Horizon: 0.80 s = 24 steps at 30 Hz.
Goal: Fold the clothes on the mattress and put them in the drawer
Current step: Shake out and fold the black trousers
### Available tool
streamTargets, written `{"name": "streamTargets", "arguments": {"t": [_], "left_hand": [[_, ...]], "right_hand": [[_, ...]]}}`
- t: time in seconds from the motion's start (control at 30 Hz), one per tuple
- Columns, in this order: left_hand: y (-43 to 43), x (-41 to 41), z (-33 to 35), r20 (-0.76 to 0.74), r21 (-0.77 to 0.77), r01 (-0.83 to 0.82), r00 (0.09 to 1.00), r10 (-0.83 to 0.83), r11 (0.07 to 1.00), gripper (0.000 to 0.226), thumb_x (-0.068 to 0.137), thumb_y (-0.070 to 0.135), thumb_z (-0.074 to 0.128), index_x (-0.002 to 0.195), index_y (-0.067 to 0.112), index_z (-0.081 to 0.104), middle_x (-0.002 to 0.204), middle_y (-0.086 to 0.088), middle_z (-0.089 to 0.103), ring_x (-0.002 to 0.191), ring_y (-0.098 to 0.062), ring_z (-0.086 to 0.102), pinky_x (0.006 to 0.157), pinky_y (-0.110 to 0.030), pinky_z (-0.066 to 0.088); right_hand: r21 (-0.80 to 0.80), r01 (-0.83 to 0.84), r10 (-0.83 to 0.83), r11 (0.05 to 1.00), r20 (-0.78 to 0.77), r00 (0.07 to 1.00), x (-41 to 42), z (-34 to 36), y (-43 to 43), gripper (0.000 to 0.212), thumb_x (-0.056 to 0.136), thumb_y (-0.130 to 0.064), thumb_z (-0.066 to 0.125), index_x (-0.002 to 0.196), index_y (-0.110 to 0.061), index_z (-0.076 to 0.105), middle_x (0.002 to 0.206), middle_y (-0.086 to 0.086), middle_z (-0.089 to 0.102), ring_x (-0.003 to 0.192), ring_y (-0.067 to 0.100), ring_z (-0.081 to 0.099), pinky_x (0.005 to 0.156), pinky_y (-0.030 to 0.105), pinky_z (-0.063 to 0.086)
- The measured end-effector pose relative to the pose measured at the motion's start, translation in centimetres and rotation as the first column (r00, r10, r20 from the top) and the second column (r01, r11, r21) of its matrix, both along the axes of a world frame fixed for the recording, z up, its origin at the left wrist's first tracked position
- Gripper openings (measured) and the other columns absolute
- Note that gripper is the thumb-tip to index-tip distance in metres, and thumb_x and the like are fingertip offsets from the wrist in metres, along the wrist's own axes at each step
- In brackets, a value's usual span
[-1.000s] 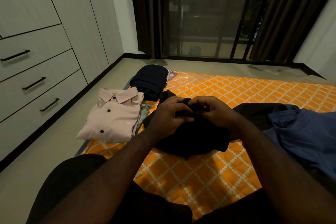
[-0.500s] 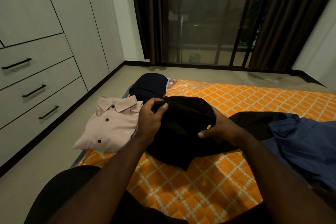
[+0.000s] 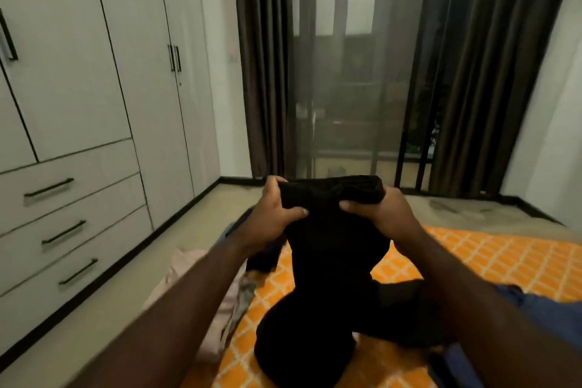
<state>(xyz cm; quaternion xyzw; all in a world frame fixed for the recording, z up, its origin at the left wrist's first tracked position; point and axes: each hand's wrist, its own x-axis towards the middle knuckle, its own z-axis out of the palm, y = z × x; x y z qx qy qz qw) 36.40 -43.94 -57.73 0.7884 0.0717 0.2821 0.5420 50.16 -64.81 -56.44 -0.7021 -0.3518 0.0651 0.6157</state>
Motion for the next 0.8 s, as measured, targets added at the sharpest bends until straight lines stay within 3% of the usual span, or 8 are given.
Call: {"name": "streamTargets", "arguments": {"t": [0.07, 0.17, 0.27, 0.37, 0.43, 0.53, 0.63, 0.8], "left_hand": [[1.0, 1.1, 6.0, 0.041, 0.066, -0.027, 0.999, 0.024, 0.997, 0.051, 0.075, 0.019, 0.079, 0.110, 0.021, 0.041, 0.117, -0.020, 0.056, 0.103, -0.025, 0.061, 0.082, -0.044, 0.061], [1.4, 1.9, 15.6, 0.150, 0.100, -0.051, 0.988, 0.035, 0.994, 0.041, 0.090, 0.003, 0.071, 0.118, 0.005, 0.042, 0.107, -0.014, 0.057, 0.095, -0.021, 0.061, 0.071, -0.032, 0.059], [1.9, 1.9, 23.7, 0.198, 0.137, 0.008, 0.980, -0.036, 0.991, 0.043, 0.093, 0.005, 0.069, 0.126, 0.002, 0.041, 0.115, -0.016, 0.057, 0.105, -0.027, 0.063, 0.090, -0.047, 0.059], [2.2, 1.7, 30.9, 0.254, 0.161, 0.064, 0.962, -0.104, 0.985, 0.041, 0.094, 0.011, 0.069, 0.126, 0.011, 0.045, 0.124, -0.018, 0.057, 0.113, -0.031, 0.064, 0.089, -0.043, 0.060], [2.0, 1.6, 35.2, 0.314, 0.176, 0.064, 0.942, -0.117, 0.982, 0.038, 0.094, 0.012, 0.069, 0.125, 0.013, 0.047, 0.124, -0.017, 0.058, 0.112, -0.029, 0.064, 0.085, -0.036, 0.060], [1.7, 1.4, 41.1, 0.399, 0.199, 0.032, 0.910, -0.111, 0.979, 0.034, 0.095, 0.011, 0.067, 0.124, 0.014, 0.049, 0.124, -0.016, 0.058, 0.112, -0.030, 0.064, 0.088, -0.040, 0.060], [1.8, 0.7, 45.1, 0.403, 0.208, -0.004, 0.912, -0.081, 0.978, 0.031, 0.093, 0.011, 0.068, 0.121, 0.018, 0.054, 0.125, -0.016, 0.059, 0.113, -0.030, 0.063, 0.093, -0.049, 0.058], [1.2, -0.4, 48.0, 0.523, 0.209, -0.042, 0.849, -0.075, 0.977, 0.025, 0.095, 0.005, 0.064, 0.117, 0.015, 0.056, 0.120, -0.013, 0.059, 0.110, -0.032, 0.062, 0.092, -0.050, 0.058]], "right_hand": [[-0.086, -0.045, 0.048, 0.995, 0.029, 0.998, 0.5, 6.8, -0.4, 0.046, 0.066, -0.022, 0.096, 0.108, -0.023, 0.077, 0.103, -0.008, 0.079, 0.095, 0.009, 0.074, 0.082, 0.029, 0.057], [-0.260, -0.141, 0.160, 0.955, 0.057, 0.985, 0.5, 17.9, -1.7, 0.049, 0.068, -0.008, 0.091, 0.113, -0.023, 0.075, 0.110, -0.005, 0.077, 0.104, 0.013, 0.070, 0.081, 0.026, 0.053], [-0.309, -0.145, 0.186, 0.940, 0.105, 0.977, 0.3, 26.8, -3.0, 0.054, 0.074, 0.002, 0.083, 0.119, -0.023, 0.069, 0.120, 0.001, 0.071, 0.110, 0.018, 0.064, 0.082, 0.030, 0.053], [-0.204, -0.087, 0.133, 0.975, 0.220, 0.966, 0.2, 33.9, -3.7, 0.053, 0.076, -0.004, 0.084, 0.123, -0.023, 0.067, 0.123, 0.003, 0.069, 0.112, 0.020, 0.065, 0.093, 0.038, 0.056], [-0.019, -0.011, 0.017, 1.000, 0.347, 0.938, 0.3, 37.0, -3.2, 0.055, 0.076, -0.014, 0.088, 0.125, -0.022, 0.066, 0.118, 0.002, 0.071, 0.109, 0.019, 0.067, 0.097, 0.040, 0.056], [0.281, 0.055, -0.187, 0.958, 0.468, 0.864, -0.2, 40.3, -2.3, 0.046, 0.077, -0.027, 0.089, 0.114, -0.027, 0.062, 0.108, -0.003, 0.071, 0.101, 0.014, 0.068, 0.090, 0.036, 0.058], [0.138, -0.039, -0.036, 0.990, 0.505, 0.862, -1.6, 43.1, -2.5, 0.036, 0.083, -0.027, 0.084, 0.110, -0.031, 0.061, 0.111, -0.004, 0.067, 0.106, 0.016, 0.065, 0.087, 0.034, 0.055], [0.253, -0.014, -0.143, 0.967, 0.591, 0.794, -2.2, 46.3, -1.9, 0.032, 0.085, -0.030, 0.081, 0.111, -0.029, 0.062, 0.110, -0.003, 0.069, 0.104, 0.016, 0.066, 0.092, 0.039, 0.055]]}}
